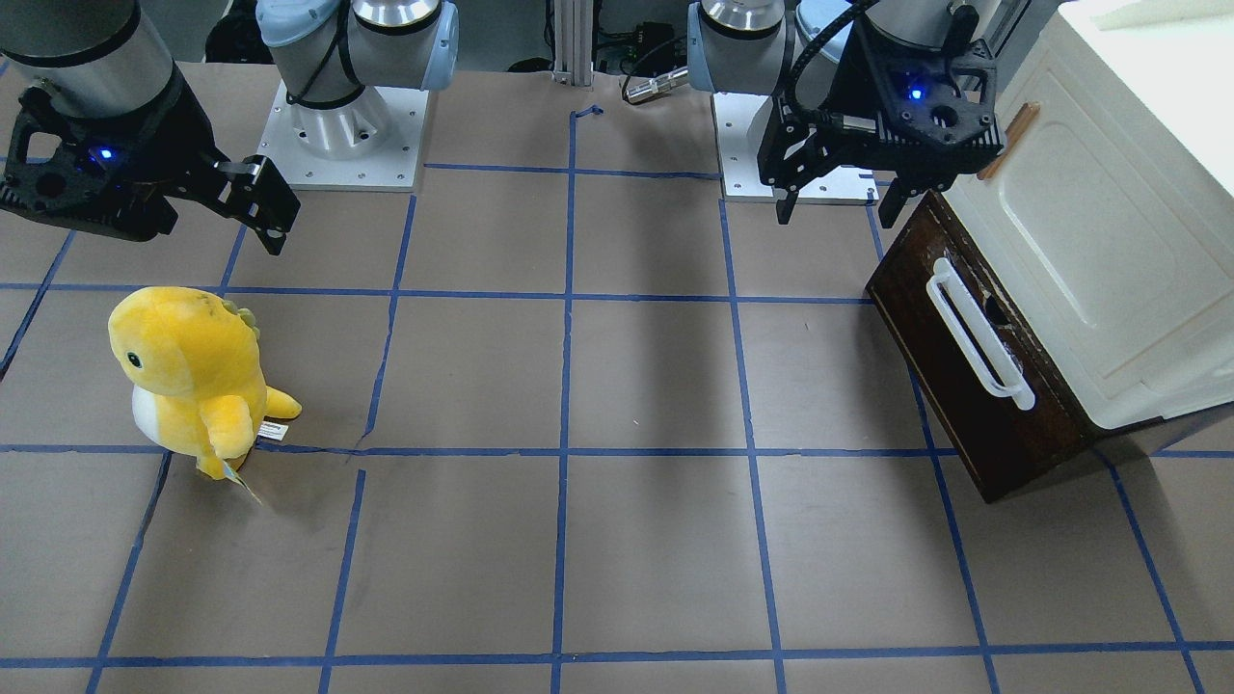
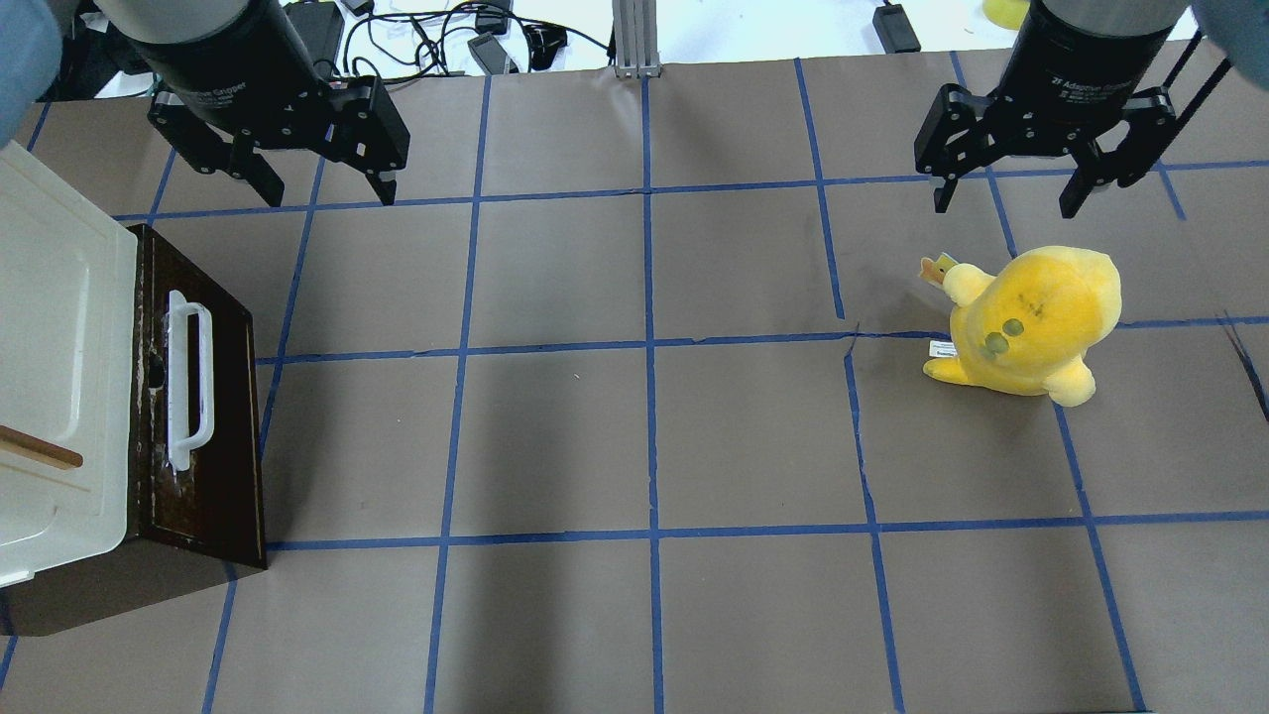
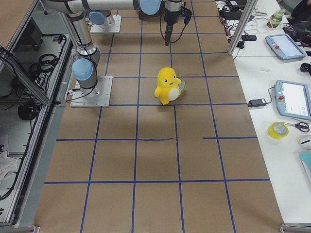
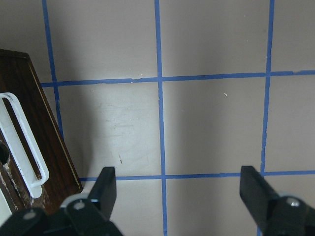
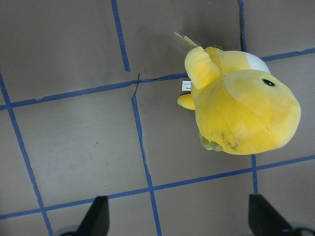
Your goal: Pull drawer sideways
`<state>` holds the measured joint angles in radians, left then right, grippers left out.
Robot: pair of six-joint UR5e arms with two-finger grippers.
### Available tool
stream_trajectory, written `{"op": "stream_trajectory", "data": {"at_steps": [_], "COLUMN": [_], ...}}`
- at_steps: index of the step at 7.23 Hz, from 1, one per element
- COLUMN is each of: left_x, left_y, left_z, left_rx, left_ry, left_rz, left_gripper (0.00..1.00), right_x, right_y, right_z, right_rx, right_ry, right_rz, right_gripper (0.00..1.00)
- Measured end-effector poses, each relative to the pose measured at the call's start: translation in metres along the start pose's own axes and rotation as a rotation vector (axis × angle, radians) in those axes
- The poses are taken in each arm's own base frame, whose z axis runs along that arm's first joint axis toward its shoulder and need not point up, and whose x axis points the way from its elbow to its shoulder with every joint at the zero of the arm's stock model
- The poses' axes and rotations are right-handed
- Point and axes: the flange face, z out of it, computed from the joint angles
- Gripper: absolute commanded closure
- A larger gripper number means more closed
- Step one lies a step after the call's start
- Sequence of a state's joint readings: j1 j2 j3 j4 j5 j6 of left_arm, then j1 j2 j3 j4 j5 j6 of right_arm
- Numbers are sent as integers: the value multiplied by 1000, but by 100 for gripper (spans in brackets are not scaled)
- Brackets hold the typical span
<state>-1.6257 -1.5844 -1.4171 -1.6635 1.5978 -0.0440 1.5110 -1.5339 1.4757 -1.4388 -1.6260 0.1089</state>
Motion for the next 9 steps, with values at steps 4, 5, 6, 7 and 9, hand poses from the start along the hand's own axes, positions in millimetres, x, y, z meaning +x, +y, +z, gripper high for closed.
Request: {"op": "stream_trajectory", "data": {"at_steps": [4, 5, 6, 7, 9], "left_x": [0, 1, 3, 7, 36], "left_y": [-1, -4, -8, -10, -4], "left_z": [5, 11, 25, 40, 62], "left_rx": [4, -7, -30, -44, -32], "left_ry": [-10, -13, -15, -17, -51], "left_rz": [-41, -63, -96, -134, -159], "left_gripper": [10, 10, 10, 9, 9], "right_x": [0, 0, 0, 0, 0], "right_y": [0, 0, 0, 0, 0], "right_z": [0, 0, 0, 0, 0], "right_rx": [0, 0, 0, 0, 0], "right_ry": [0, 0, 0, 0, 0], "right_rz": [0, 0, 0, 0, 0], "right_gripper": [0, 0, 0, 0, 0]}}
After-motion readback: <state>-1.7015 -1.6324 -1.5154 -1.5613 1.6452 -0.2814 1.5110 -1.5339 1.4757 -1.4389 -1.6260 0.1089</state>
